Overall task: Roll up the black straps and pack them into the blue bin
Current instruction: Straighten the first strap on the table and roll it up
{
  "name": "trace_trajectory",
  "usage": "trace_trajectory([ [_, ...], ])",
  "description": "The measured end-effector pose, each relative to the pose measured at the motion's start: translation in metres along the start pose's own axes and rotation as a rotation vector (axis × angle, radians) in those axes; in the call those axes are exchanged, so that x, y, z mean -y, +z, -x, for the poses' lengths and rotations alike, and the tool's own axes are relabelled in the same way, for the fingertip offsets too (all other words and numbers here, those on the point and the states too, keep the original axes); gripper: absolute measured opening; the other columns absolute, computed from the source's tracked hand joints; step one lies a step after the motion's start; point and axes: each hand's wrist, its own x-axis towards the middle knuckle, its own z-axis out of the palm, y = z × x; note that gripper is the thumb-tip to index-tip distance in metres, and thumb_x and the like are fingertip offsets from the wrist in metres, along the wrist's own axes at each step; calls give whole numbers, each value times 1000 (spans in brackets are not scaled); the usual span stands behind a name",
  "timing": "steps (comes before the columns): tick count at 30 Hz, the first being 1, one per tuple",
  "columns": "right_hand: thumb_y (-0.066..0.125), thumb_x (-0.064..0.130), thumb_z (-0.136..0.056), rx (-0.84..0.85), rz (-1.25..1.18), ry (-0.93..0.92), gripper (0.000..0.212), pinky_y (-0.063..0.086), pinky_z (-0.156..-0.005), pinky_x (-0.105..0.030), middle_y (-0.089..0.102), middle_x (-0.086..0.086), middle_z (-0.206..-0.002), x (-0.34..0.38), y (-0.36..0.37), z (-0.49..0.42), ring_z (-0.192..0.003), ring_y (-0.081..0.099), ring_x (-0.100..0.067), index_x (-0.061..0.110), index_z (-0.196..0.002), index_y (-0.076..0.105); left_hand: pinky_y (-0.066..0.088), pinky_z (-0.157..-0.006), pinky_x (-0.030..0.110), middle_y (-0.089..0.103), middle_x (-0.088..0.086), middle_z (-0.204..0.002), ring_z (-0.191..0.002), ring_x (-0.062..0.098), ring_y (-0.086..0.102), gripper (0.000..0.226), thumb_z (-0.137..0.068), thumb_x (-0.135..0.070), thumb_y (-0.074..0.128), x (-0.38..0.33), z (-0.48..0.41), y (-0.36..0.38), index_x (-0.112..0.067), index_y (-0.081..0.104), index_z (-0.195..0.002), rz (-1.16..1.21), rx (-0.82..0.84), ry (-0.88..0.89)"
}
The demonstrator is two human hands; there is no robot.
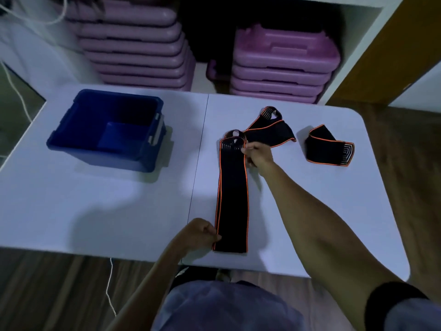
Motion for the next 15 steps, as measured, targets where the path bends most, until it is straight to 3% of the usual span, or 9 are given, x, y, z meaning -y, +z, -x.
trace_trajectory([
  [2, 74, 14, -74, -74, 36, 37, 16, 57, -64, -34, 67, -8, -74, -18, 5, -14, -67, 66, -26, 24, -65, 66, 39, -51, 15, 52, -3, -58, -52, 5, 48, 24, -79, -20, 73, 1, -2, 0, -17, 58, -61, -59, -2, 0],
  [3, 75, 17, -73, -108, 39, 43, 13, 58, -77, -38, 71, -6, -83, -22, 8, -19, -80, 68, -27, 25, -65, 68, 38, -50, 16, 51, -2, -58, -51, 6, 46, 25, -79, -20, 72, 1, -3, 0, -17, 57, -60, -92, 1, -1],
  [5, 73, 19, -78, -144, 32, 48, 8, 54, -87, -34, 72, -2, -97, -20, 13, -16, -91, 66, -21, 24, -74, 68, 36, -50, 18, 47, -3, -56, -51, 7, 43, 30, -80, -21, 71, 0, -4, 2, -19, 52, -57, -143, -4, -3],
  [9, 68, 20, -84, -187, 22, 53, 4, 45, -83, -25, 71, -1, -108, -12, 17, -16, -100, 62, -19, 23, -87, 70, 35, -53, 21, 46, -5, -58, -54, 8, 43, 28, -80, -22, 70, 2, -6, 5, -20, 50, -60, -130, -72, -1],
  [15, 65, 29, -86, -226, 96, 114, 13, 49, -73, -28, 62, 0, -80, -7, 18, -22, -77, 64, -20, 18, -87, 72, 41, -54, 20, 57, -6, -63, -56, 6, 52, 9, -85, -19, 63, 6, -3, 12, -13, 60, -80, -9, -209, -23],
])
